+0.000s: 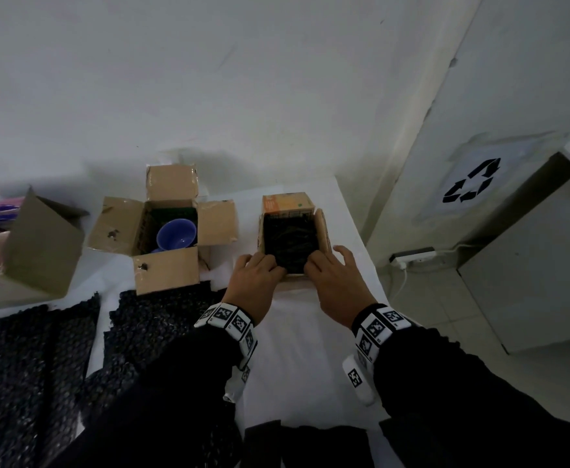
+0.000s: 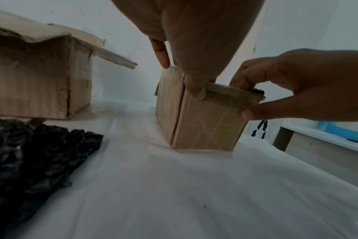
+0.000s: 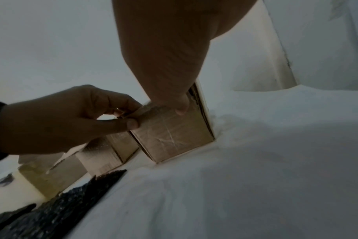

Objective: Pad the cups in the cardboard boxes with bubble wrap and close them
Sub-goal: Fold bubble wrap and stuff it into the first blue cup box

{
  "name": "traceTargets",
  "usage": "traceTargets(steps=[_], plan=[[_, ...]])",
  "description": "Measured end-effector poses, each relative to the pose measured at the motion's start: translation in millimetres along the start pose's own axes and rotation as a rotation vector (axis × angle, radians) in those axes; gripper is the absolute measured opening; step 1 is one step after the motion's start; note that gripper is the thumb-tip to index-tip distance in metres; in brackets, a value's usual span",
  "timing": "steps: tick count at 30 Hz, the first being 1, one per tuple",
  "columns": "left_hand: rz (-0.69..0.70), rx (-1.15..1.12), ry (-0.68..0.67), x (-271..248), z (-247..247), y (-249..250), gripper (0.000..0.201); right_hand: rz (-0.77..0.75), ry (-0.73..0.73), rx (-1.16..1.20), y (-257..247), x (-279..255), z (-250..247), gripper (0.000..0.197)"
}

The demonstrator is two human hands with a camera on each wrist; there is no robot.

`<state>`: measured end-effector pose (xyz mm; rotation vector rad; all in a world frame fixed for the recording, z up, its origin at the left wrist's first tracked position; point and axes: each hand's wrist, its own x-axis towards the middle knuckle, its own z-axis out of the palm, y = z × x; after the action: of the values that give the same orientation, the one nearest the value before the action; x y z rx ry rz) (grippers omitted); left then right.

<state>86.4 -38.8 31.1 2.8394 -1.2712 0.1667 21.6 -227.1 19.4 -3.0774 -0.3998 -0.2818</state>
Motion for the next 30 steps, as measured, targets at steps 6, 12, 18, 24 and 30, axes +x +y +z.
traceTargets(steps=[6,12,18,24,30], plan=[[-0.042,0.045,-0.080,-1,-7,3,0.041,0.014,0.033,-0.038,1,1,-5,0.043],[-0.040,0.004,-0.124,3,-3,-2,0.036,0.051,-0.220,-0.146,-6,15,-17,0.028],[-0.049,0.029,0.071,1,-5,-18,0.029,0.095,-0.276,0.186,4,54,-43,0.036],[-0.021,-0.030,0.086,-4,3,-32,0.028,0.033,-0.300,0.246,13,110,-31,0.049],[0.014,-0.067,0.086,-9,14,-36,0.038,-0.061,-0.379,0.119,16,132,-6,0.048]])
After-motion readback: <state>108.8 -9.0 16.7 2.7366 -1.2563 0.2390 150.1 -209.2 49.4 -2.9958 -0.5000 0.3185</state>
